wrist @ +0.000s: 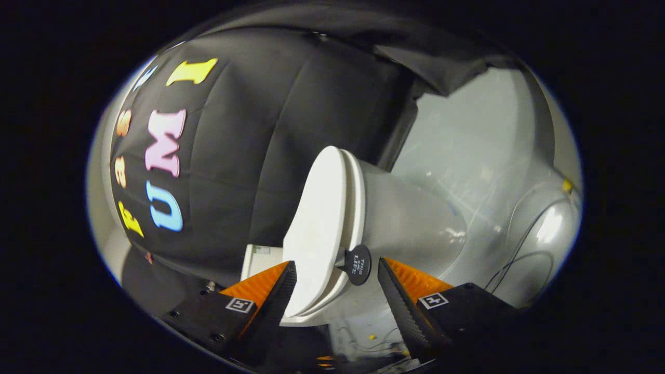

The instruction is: Open the toilet lid.

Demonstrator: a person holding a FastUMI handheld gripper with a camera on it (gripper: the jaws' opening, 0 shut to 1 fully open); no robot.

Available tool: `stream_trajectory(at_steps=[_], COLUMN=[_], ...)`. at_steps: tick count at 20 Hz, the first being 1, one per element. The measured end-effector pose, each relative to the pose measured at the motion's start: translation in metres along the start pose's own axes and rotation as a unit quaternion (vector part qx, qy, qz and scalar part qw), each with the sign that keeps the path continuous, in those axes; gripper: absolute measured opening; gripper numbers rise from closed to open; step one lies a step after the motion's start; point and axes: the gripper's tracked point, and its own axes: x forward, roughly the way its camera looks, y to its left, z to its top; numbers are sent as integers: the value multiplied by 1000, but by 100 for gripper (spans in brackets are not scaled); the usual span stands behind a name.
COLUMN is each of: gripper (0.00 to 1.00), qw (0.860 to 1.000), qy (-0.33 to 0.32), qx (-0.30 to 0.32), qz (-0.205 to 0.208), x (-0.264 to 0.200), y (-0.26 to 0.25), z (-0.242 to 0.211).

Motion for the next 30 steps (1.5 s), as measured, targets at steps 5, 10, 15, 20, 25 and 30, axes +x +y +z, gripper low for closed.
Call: stream_trajectory(at_steps=[5,10,15,20,25,30], gripper=[87,63,34,34,9,9], qw=[999,997,996,997,996,997], qy=[-14,-7,-12,-3,-9,-8], qx=[30,69,78,76,88,77], qz=[12,26,39,32,31,26], x=[4,7,8,9,13,13], y=[-5,-8,-7,-10,-23,-23], z=[10,8,13,8,14,12])
